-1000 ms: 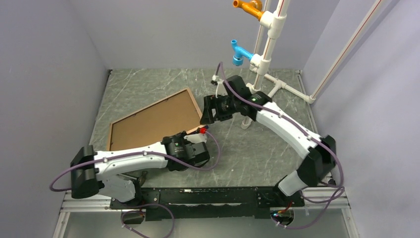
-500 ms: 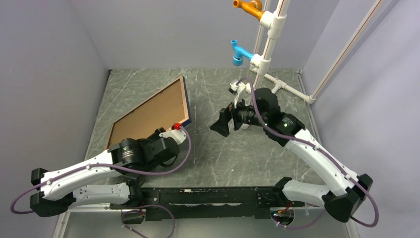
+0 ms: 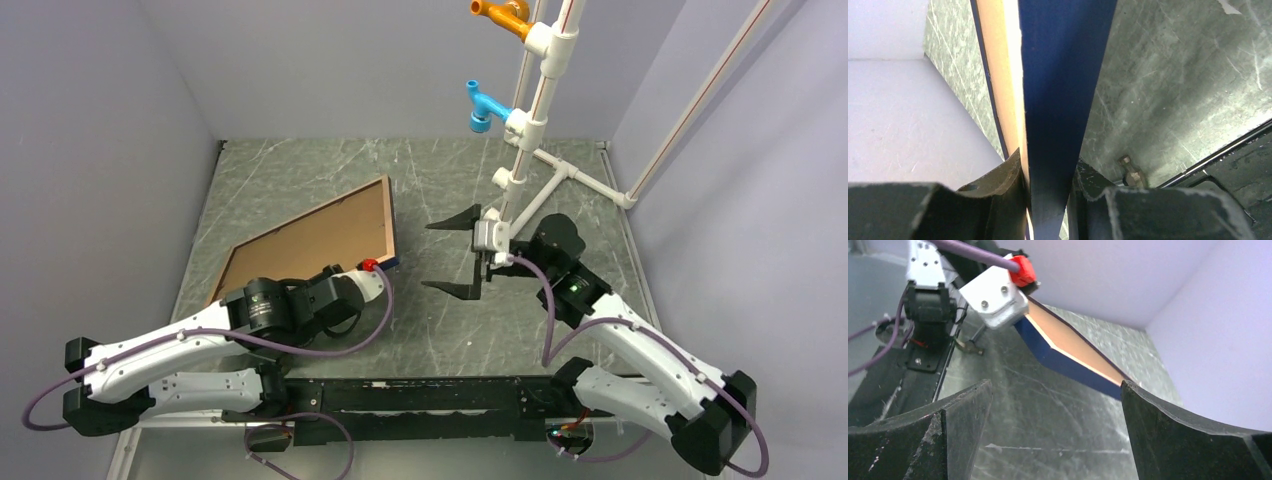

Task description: Put the photo into the frame

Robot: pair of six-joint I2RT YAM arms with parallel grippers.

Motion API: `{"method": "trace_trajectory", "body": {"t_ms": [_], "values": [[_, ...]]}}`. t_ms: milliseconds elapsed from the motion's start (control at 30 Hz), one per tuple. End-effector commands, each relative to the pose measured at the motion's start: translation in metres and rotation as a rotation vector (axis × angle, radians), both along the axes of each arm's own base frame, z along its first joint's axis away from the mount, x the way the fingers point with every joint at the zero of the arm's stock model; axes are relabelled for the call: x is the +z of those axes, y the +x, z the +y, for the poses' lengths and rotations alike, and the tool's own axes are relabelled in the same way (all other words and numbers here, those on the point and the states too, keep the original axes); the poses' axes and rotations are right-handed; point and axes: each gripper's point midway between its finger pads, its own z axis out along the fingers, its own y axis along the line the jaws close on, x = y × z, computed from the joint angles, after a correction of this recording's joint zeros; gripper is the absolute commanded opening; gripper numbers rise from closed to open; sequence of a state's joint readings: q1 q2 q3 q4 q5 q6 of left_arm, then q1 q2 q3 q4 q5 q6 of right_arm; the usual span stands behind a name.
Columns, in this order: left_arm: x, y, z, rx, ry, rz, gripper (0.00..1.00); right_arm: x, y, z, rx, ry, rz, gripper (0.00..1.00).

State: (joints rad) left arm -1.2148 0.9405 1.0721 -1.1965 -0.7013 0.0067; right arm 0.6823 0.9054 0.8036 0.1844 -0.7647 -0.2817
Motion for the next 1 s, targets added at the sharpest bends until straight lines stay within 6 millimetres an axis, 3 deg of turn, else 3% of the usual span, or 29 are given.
{"method": "trace_trajectory", "body": {"t_ms": [0,200,433,533,667,733,900,933,967], "values": [[0.025,-0.013,-0.064,-0.061,-0.368,0.093,0.0,0.006,-0.023,0.018,0.242,0.037,-0.331,1.0],[0.032,-0.017,-0.07,-0.09,-0.408,0.108,0.0,-0.009,-0.03,0.05,0.334,0.019,-0.412,0.99],[0.032,-0.019,-0.068,-0.096,-0.404,0.116,0.0,-0.017,-0.015,0.091,0.307,0.009,-0.424,0.92],[0.035,-0.02,-0.066,-0.095,-0.419,0.113,0.0,-0.018,-0.014,0.098,0.341,0.007,-0.405,0.69],[0.041,-0.02,-0.064,-0.096,-0.443,0.101,0.0,-0.023,-0.013,0.102,0.358,-0.019,-0.372,0.18],[0.045,-0.02,-0.063,-0.097,-0.455,0.095,0.0,-0.024,-0.013,0.101,0.351,-0.017,-0.372,0.02],[0.059,-0.019,-0.062,-0.098,-0.498,0.07,0.0,-0.029,-0.014,0.095,0.336,-0.036,-0.379,0.0],[0.062,-0.019,-0.062,-0.096,-0.508,0.061,0.03,-0.027,-0.015,0.094,0.335,-0.037,-0.378,0.0],[0.066,-0.017,-0.061,-0.091,-0.52,0.049,0.14,-0.026,-0.016,0.094,0.339,-0.035,-0.366,0.0]]}}
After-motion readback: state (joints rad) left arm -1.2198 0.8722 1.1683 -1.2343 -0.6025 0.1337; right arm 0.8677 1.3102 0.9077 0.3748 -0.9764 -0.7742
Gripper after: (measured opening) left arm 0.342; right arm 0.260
